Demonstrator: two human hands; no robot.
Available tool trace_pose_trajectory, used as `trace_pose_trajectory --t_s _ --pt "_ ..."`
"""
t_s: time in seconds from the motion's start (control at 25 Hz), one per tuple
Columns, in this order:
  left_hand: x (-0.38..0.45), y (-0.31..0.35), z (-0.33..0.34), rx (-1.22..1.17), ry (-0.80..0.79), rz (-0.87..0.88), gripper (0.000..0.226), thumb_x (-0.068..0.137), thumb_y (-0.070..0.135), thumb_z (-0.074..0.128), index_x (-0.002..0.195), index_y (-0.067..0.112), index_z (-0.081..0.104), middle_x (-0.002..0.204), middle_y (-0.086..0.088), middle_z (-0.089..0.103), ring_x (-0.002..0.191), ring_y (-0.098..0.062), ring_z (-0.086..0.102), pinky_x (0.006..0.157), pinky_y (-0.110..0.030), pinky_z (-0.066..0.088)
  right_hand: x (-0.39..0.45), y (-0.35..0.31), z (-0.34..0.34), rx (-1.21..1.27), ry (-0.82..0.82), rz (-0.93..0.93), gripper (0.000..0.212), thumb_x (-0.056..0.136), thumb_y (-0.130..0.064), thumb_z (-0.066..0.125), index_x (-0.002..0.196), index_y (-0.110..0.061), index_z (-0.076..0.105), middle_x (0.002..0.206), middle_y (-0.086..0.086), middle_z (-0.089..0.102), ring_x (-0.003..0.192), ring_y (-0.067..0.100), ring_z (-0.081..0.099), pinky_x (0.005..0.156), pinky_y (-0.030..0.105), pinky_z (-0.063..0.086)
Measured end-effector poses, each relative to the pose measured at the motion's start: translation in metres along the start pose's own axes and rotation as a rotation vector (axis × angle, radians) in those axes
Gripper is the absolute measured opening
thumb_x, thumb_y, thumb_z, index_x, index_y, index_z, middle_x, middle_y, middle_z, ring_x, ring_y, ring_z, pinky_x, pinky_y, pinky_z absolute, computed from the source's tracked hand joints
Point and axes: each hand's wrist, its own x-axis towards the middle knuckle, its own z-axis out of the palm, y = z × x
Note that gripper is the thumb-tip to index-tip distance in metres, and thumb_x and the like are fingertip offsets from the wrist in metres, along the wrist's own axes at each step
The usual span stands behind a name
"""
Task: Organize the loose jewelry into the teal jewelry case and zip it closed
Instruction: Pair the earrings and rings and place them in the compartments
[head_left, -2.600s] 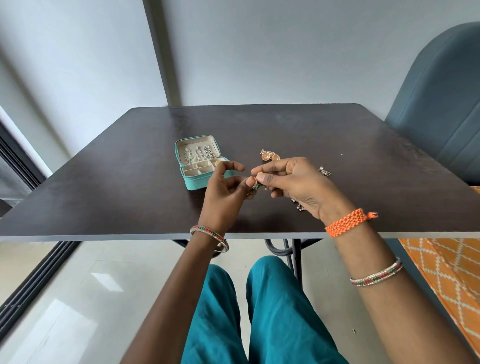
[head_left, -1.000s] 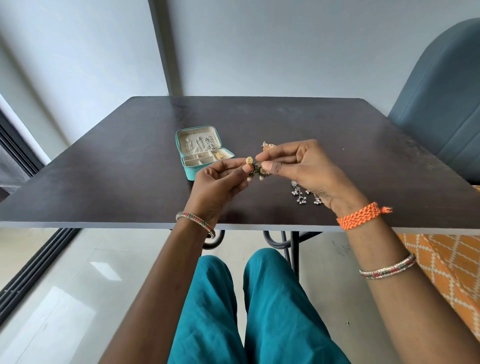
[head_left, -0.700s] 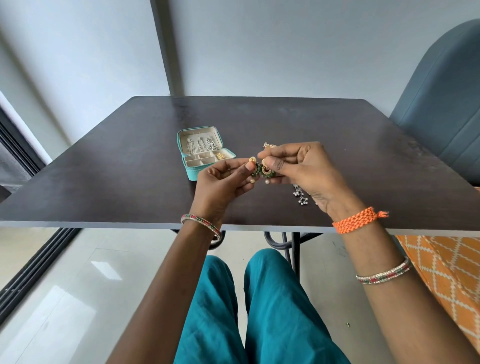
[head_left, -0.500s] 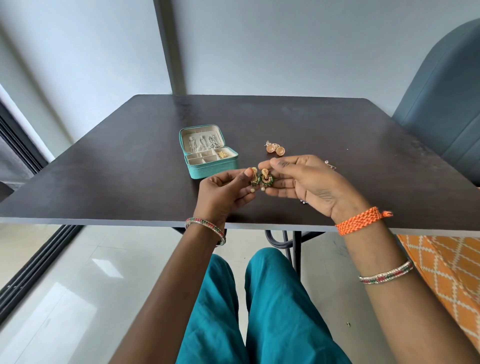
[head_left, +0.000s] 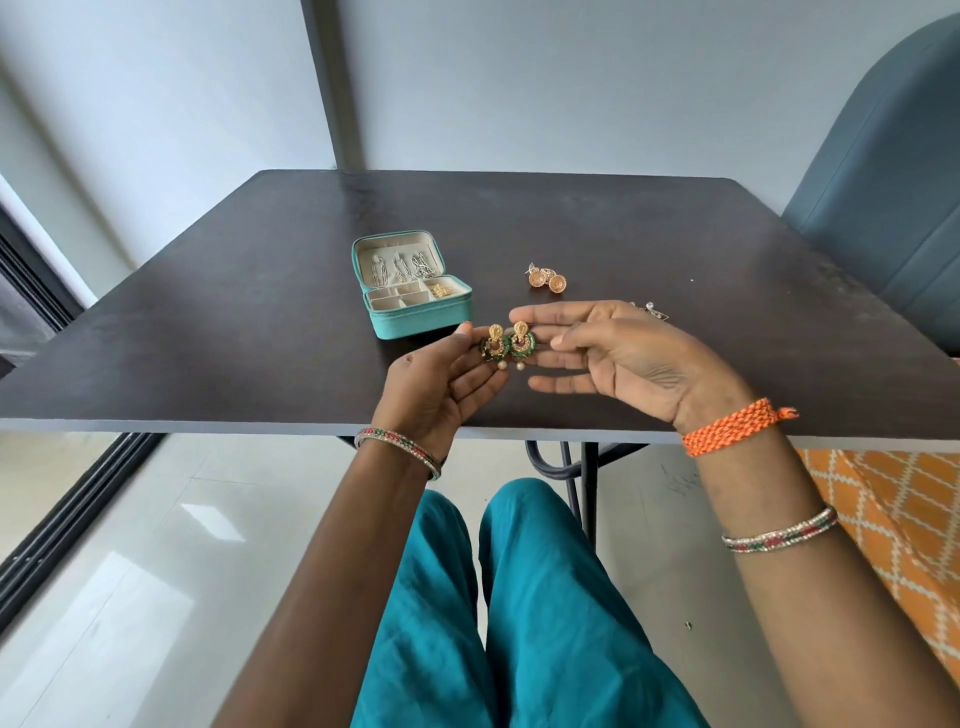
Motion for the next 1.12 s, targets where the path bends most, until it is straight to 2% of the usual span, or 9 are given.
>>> trace_pose_trajectory --t_s 0.08,0.24,0.52,0.96,1.12 --pt "-0.003 0.001 -0.002 -0.036 -0.027 -0.031 0.015 0.092 0.012 0.054 0.091 0.003 0.065 0.074 -0.008 0.073 0.065 -0.014 0.071 0.066 -0.026 0.059 -0.002 -0.001 -0.002 0.009 -0.036 0.016 0.042 0.094 0.008 0.036 0.125 -0.008 0.059 0.121 0.007 0.066 0.110 0.022 0.064 0.090 0.042 0.054" --pt "-0.009 0.002 -0.003 0.034 -0.089 0.047 0.014 0.087 0.001 0.055 0.094 0.003 0.067 0.076 -0.005 0.074 0.068 -0.011 0.070 0.071 -0.023 0.058 -0.005 -0.004 -0.004 -0.034 -0.084 -0.023 0.041 0.095 0.005 0.038 0.128 -0.010 0.057 0.123 0.006 0.065 0.115 0.021 0.061 0.096 0.043 0.050" --pt "-0.022 0.027 0.009 0.076 -0.151 0.218 0.016 0.082 0.004 0.060 0.085 0.012 0.073 0.080 -0.001 0.074 0.074 -0.008 0.070 0.077 -0.023 0.057 -0.016 -0.028 -0.001 -0.018 -0.182 -0.195 0.043 0.090 0.000 0.043 0.129 -0.013 0.057 0.126 0.004 0.064 0.121 0.021 0.057 0.102 0.038 0.045" --pt "-0.015 0.019 0.004 0.003 -0.156 0.189 0.022 0.083 0.005 0.055 0.079 0.013 0.076 0.080 -0.002 0.074 0.072 -0.008 0.070 0.071 -0.021 0.058 -0.014 -0.023 0.000 0.073 -0.208 -0.138 0.044 0.087 0.001 0.044 0.127 -0.010 0.057 0.124 0.008 0.064 0.116 0.022 0.061 0.100 0.036 0.047" --pt "-0.014 0.016 0.004 -0.002 -0.147 0.175 0.022 0.084 0.005 0.056 0.079 0.013 0.075 0.078 -0.001 0.074 0.068 -0.007 0.069 0.070 -0.021 0.058 -0.010 -0.021 -0.002 0.088 -0.188 -0.125 0.041 0.087 -0.004 0.048 0.125 -0.009 0.059 0.123 0.008 0.065 0.115 0.022 0.061 0.099 0.040 0.048"
